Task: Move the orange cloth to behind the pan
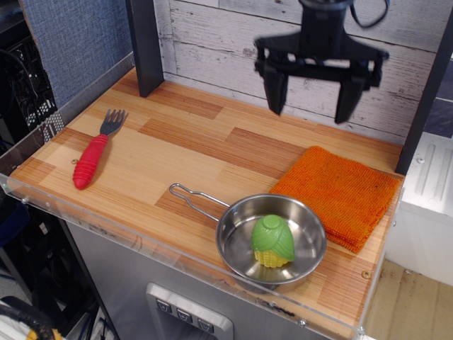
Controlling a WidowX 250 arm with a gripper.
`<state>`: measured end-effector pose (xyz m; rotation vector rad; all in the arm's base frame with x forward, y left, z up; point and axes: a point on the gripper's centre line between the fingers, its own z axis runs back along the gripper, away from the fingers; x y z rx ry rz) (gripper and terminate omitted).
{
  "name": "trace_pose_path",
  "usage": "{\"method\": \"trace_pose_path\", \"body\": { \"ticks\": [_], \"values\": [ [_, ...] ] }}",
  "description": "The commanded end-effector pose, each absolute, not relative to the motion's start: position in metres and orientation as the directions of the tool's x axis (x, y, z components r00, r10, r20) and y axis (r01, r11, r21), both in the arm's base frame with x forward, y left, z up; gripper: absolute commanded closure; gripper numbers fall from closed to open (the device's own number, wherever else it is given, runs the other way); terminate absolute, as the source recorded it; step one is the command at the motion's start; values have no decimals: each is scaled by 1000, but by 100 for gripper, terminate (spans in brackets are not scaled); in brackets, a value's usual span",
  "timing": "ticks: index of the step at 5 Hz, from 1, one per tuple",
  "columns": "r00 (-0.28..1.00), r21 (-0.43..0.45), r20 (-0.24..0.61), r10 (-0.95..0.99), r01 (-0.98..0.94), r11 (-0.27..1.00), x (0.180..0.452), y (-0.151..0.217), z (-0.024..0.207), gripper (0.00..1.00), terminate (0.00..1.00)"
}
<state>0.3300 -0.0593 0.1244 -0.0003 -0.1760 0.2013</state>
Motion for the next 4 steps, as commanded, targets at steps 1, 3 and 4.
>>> {"method": "trace_pose_path", "body": {
  "ticks": [1,3,4],
  "values": [
    [957,-40,188,223,-219,975,320,-36,169,0,0],
    [978,-17,157,139,-138,990,317,-27,173,0,0],
    [978,-17,157,139,-138,990,317,-27,173,0,100]
  ]
}}
